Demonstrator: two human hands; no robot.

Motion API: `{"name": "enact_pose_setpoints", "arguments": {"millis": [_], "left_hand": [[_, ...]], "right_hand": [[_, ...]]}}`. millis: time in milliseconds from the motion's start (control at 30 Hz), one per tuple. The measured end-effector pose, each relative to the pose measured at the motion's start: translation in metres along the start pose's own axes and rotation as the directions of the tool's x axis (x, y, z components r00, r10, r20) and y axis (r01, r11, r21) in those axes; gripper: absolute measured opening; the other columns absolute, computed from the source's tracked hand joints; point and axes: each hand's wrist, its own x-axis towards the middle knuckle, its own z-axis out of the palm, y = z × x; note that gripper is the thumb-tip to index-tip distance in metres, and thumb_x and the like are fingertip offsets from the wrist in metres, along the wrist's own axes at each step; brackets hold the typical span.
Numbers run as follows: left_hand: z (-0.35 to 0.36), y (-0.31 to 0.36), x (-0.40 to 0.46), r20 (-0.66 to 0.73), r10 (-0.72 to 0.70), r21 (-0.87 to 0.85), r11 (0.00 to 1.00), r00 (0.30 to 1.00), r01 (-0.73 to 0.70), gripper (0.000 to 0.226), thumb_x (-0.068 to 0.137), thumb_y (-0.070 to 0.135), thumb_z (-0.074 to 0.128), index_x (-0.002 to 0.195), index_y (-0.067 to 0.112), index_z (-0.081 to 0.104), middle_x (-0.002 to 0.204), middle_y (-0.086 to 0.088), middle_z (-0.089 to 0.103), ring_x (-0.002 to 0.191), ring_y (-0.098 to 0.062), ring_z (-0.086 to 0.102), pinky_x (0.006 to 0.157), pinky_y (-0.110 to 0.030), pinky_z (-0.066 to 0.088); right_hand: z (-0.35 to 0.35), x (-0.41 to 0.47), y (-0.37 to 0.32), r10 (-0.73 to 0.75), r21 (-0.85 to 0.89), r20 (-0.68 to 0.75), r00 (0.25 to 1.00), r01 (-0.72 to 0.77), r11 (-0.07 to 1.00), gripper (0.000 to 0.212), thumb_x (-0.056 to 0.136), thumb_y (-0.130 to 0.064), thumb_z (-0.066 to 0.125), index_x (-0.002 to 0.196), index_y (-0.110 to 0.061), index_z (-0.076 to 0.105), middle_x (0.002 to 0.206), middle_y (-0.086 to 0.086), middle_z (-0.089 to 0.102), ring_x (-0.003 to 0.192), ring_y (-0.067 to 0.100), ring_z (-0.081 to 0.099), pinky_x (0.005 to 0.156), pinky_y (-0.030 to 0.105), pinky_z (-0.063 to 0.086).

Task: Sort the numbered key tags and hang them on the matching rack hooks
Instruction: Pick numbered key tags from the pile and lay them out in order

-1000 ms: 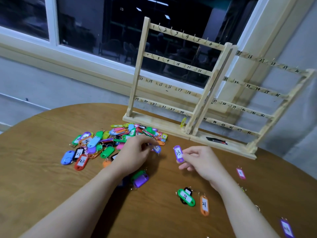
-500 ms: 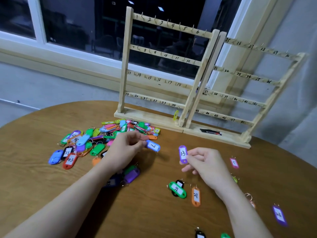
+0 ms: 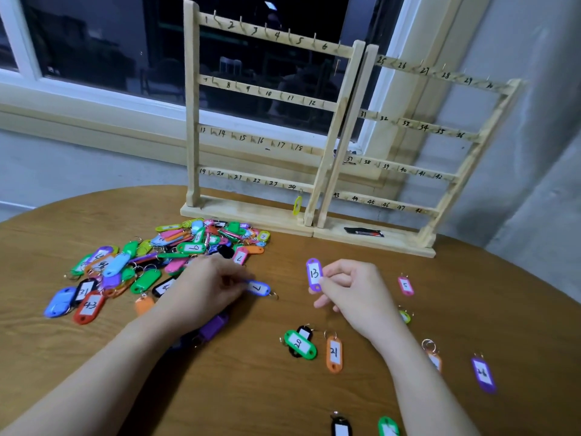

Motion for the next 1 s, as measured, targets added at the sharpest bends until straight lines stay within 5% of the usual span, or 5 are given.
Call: {"name": "enact_pose_setpoints", "arguments": {"millis": [133,300,667,833,1000], "left_hand": [[-0.003,-0.003,0.000,0.011,0.068,0.140,0.988,0.998,-0.069,0.019,0.081,0.025,0.084,0.096,0.036,0.080,0.080,0.026,0.061,0.076,0.000,0.058,0.072,-0.019,0.046],[-0.006,0.000,0.000,0.005,0.143,0.230,0.963,0.990,-0.140,0.012,0.081,0.031,0.083,0.092,0.034,0.079,0.083,0.021,0.063,0.080,-0.005,0.059,0.080,-0.035,0.052],[-0.003,-0.001,-0.002,0.020,0.116,0.164,0.979,0.993,-0.118,0.008,0.085,0.026,0.079,0.087,0.031,0.073,0.076,0.026,0.055,0.070,0.003,0.051,0.072,-0.013,0.040],[-0.002,0.006,0.000,-0.033,0.082,0.136,0.988,0.996,-0.077,0.017,0.080,0.011,0.084,0.088,0.022,0.075,0.079,0.012,0.067,0.072,-0.010,0.059,0.070,-0.030,0.050],[-0.012,0.010,-0.003,-0.160,0.027,0.114,0.993,0.987,-0.009,0.014,0.081,0.009,0.082,0.091,0.015,0.074,0.084,0.008,0.066,0.077,-0.015,0.059,0.075,-0.030,0.044]], "right_hand": [[0.001,0.001,0.001,-0.009,-0.013,-0.011,1.000,0.009,1.000,0.010,0.096,-0.012,0.063,0.092,-0.019,0.069,0.078,-0.010,0.078,0.066,0.010,0.074,0.065,0.029,0.049],[-0.002,0.000,0.001,0.005,-0.010,-0.018,1.000,-0.005,1.000,0.014,0.096,-0.011,0.061,0.091,-0.021,0.070,0.077,-0.009,0.078,0.065,0.011,0.074,0.068,0.039,0.054],[-0.001,-0.001,0.002,0.026,-0.001,0.006,1.000,-0.026,1.000,0.014,0.100,-0.013,0.057,0.105,-0.021,0.068,0.084,-0.013,0.078,0.067,0.011,0.074,0.072,0.046,0.057],[-0.005,-0.001,0.001,0.039,0.044,-0.023,0.999,-0.037,0.998,0.014,0.100,-0.012,0.058,0.098,-0.022,0.068,0.085,-0.013,0.078,0.066,0.012,0.074,0.070,0.049,0.057],[-0.016,0.002,0.007,0.055,0.080,-0.116,0.992,-0.046,0.996,0.017,0.099,-0.012,0.060,0.096,-0.026,0.068,0.084,-0.014,0.077,0.066,0.011,0.074,0.062,0.035,0.057]]}}
